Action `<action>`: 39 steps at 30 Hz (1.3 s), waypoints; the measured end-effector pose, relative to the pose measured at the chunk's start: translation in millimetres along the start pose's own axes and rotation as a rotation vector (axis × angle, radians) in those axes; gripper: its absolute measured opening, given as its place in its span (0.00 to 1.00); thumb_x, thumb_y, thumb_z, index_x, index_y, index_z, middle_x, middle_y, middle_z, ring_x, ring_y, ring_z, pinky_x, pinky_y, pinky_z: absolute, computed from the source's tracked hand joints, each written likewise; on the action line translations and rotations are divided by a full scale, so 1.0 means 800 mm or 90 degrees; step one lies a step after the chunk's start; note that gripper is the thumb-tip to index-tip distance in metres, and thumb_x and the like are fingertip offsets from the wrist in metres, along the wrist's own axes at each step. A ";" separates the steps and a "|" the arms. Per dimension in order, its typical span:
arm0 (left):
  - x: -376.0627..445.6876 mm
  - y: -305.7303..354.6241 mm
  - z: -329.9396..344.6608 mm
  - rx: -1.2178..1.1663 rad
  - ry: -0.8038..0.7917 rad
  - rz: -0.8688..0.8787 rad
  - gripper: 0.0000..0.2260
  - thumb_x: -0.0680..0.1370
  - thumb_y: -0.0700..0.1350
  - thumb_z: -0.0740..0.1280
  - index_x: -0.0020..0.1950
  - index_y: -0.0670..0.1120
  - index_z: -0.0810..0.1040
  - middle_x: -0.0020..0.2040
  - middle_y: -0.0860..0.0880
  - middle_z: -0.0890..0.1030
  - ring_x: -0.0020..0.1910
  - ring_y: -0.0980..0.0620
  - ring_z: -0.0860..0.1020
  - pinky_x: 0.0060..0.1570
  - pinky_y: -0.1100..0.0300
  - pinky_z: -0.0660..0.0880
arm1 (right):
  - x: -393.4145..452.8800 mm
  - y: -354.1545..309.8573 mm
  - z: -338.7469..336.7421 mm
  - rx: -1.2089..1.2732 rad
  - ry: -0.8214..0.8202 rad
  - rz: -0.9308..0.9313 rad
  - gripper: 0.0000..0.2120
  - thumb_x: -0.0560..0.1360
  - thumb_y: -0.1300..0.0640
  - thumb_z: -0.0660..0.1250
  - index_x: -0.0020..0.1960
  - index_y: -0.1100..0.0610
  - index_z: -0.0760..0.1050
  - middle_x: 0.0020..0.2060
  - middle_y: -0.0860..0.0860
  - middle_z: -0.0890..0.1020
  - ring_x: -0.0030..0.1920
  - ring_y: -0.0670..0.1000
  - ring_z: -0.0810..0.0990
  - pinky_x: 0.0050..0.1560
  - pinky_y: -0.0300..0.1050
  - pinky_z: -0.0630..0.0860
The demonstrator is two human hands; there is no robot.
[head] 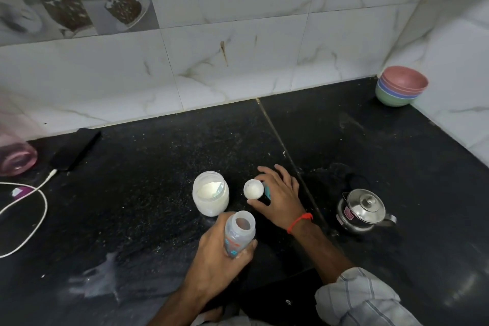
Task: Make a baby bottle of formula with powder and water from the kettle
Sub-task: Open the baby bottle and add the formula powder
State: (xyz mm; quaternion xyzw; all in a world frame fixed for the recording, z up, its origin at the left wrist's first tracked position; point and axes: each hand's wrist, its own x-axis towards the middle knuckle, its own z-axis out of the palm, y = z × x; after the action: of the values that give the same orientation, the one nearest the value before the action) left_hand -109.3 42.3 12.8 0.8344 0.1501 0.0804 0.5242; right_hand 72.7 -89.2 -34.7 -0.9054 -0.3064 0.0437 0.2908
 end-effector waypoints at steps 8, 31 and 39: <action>0.033 0.018 0.016 -0.010 -0.038 0.034 0.21 0.73 0.46 0.80 0.58 0.60 0.75 0.54 0.65 0.80 0.55 0.62 0.81 0.50 0.67 0.79 | -0.047 -0.006 -0.081 0.482 0.155 0.068 0.27 0.68 0.54 0.82 0.61 0.53 0.73 0.64 0.47 0.83 0.64 0.48 0.82 0.63 0.53 0.80; 0.068 0.065 0.102 -0.007 -0.283 0.064 0.23 0.76 0.51 0.76 0.59 0.67 0.66 0.55 0.69 0.74 0.54 0.69 0.77 0.46 0.75 0.72 | -0.156 -0.018 -0.174 0.173 0.161 -0.004 0.21 0.82 0.51 0.65 0.75 0.47 0.72 0.72 0.50 0.71 0.72 0.46 0.71 0.69 0.41 0.72; 0.067 0.072 0.114 -0.034 -0.252 0.092 0.22 0.74 0.51 0.77 0.56 0.69 0.68 0.55 0.65 0.78 0.55 0.70 0.78 0.51 0.71 0.76 | -0.158 -0.026 -0.187 0.045 0.195 -0.085 0.18 0.82 0.57 0.66 0.71 0.48 0.77 0.76 0.52 0.68 0.71 0.51 0.72 0.67 0.44 0.76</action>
State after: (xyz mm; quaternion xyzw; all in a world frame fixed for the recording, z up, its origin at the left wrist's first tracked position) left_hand -22.8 -41.0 23.5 0.8281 -0.0186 -0.0437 0.5585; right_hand -1.7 -223.7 88.3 -0.8682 -0.3164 -0.1036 0.3678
